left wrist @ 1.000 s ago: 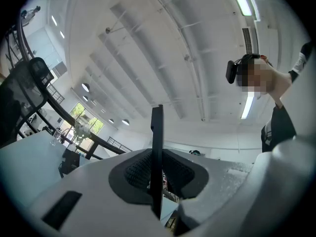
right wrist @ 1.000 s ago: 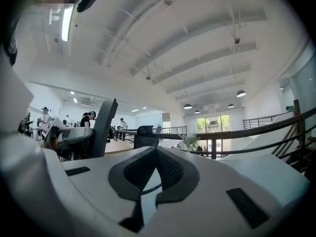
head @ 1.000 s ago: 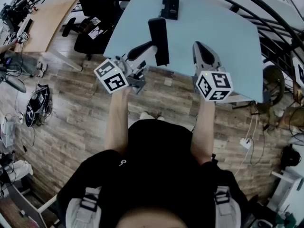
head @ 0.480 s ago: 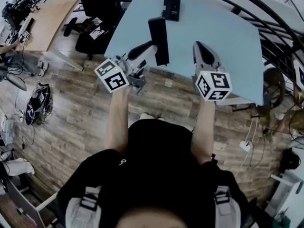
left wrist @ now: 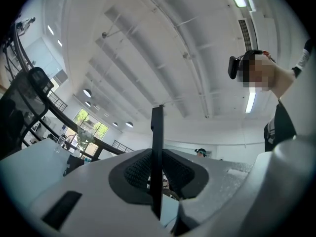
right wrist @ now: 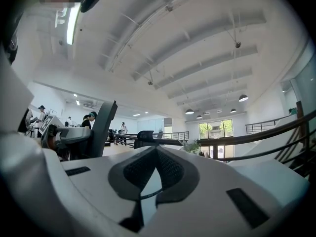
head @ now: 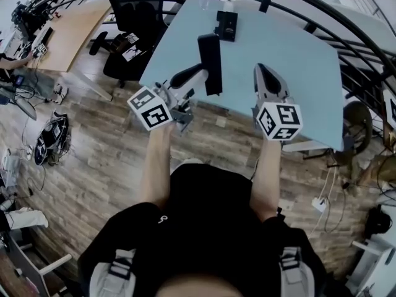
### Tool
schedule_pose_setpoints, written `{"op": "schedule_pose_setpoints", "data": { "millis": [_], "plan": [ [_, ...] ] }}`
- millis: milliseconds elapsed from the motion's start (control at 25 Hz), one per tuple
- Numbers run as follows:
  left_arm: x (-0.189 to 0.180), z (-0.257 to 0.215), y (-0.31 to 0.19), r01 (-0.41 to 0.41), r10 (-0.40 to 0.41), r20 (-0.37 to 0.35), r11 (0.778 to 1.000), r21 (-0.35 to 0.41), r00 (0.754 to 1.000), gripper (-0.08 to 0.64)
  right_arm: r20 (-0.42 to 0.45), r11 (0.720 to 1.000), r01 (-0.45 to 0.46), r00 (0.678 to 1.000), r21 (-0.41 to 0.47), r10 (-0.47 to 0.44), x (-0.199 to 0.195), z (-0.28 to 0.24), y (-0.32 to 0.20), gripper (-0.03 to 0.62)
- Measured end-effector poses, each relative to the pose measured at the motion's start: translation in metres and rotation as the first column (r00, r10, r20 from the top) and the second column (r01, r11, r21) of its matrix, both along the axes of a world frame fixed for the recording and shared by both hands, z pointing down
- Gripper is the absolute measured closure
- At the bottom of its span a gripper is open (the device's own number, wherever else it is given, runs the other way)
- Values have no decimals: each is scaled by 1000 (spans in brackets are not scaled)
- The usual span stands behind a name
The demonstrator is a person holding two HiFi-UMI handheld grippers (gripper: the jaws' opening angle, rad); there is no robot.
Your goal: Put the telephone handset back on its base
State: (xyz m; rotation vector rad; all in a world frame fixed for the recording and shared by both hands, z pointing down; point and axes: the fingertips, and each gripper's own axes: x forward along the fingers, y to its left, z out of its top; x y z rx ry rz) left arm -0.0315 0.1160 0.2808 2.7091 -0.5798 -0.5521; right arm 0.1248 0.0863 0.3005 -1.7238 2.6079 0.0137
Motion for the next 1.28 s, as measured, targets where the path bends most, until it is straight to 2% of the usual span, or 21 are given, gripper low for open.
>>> {"op": "schedule_pose_setpoints", "data": {
  "millis": [240,600,920,1080,1280],
  "plan": [
    [-5,-8,-9,46,-46,-24,999,19,999,497,-2,999,30,1000,44,-30,-8,-2,7,598],
    [-3,13,-36,20,-20,-23,1000,-18,1000,497,4,999,40,999,8,-40,-10,17,-25,598],
    [-9,48,-118,-21,20,-11,995,-100,1000,497,42,999,-10,999,-44,12,-4,42,-113,598],
    [-16,59,-162,-57,58,3,990,-132,998,497,74,996,-21,997,-83,28,-15,60,-158,598],
    [-28,81,-237,-96,93,-24,975,-199,995,497,40,984,-36,998,-175,43,-37,87,-223,598]
  ]
}}
